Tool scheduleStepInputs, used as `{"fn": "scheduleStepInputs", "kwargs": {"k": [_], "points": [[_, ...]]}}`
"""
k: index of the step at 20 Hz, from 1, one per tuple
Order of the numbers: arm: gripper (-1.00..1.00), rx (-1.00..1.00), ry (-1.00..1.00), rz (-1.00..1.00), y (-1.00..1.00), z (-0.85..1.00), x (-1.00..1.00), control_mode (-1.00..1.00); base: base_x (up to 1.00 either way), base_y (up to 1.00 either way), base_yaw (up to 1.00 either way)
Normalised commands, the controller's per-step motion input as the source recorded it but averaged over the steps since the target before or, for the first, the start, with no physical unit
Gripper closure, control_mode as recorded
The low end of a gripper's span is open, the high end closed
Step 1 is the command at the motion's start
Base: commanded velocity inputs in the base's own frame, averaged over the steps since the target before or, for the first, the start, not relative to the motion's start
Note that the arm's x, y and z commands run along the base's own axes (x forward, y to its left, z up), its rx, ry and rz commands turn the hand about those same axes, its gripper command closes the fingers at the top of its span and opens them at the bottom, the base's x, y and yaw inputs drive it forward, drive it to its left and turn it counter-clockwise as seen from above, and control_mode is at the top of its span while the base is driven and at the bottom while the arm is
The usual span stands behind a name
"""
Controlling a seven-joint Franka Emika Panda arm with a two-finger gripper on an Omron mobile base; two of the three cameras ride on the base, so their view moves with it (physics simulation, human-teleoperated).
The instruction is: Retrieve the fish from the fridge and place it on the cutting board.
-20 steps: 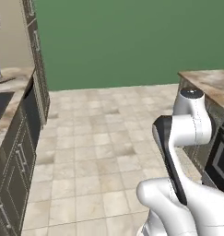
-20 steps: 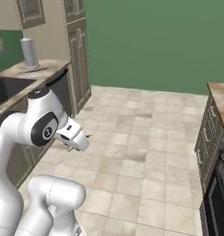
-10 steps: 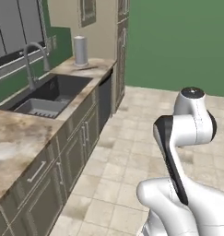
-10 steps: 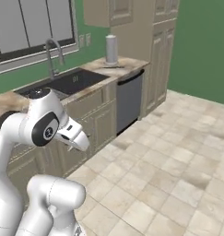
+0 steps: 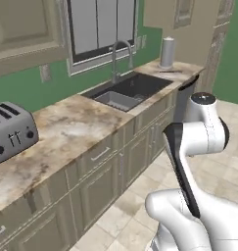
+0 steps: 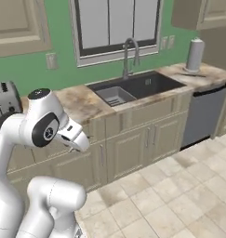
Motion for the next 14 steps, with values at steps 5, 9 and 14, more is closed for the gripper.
{"fn": "scheduleStepInputs", "kwargs": {"k": [5, 9, 14], "points": [[1.0, 0.0, 0.0, 0.0, 0.0, 0.0, 0.0, 1.0, -0.01, 0.61, 0.61], [1.0, 0.0, 0.0, 0.0, 0.0, 0.0, 0.0, 1.0, 0.0, 0.81, 0.58], [1.0, 0.0, 0.0, 0.0, 0.0, 0.0, 0.0, 1.0, 0.0, 0.81, 0.62]]}}
